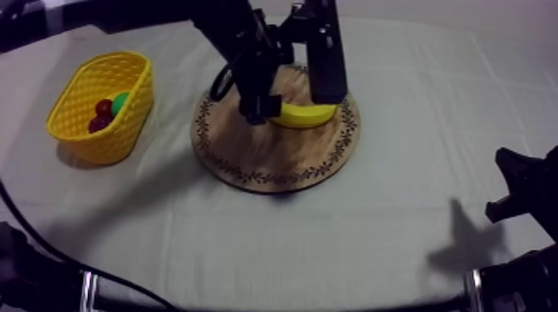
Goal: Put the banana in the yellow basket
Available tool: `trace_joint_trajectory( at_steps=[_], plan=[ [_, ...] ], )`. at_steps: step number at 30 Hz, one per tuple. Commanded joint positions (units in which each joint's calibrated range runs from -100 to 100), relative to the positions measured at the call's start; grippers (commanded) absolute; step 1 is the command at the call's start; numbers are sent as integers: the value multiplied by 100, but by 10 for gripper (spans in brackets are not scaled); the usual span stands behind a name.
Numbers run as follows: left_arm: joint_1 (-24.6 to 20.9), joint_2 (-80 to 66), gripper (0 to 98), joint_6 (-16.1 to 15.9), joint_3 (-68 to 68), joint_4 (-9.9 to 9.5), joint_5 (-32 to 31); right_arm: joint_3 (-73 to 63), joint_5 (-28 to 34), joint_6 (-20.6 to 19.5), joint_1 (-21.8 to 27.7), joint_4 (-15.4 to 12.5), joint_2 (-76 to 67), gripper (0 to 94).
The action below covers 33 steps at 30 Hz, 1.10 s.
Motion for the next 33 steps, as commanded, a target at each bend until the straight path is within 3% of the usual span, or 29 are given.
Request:
trace_joint_trajectory(
  at_steps=[1, 20, 33],
  plan=[
    [3, 311, 760, 14, -183, -6, -5, -3, 0, 0, 0, 2, 0, 3],
    [-102, 1998, 686, 75, -1448, -140, -445, -3, 0, 0, 0, 2, 0, 3],
    [-187, 2579, 637, -32, -1920, -157, -404, -3, 0, 0, 0, 2, 0, 3]
  ],
)
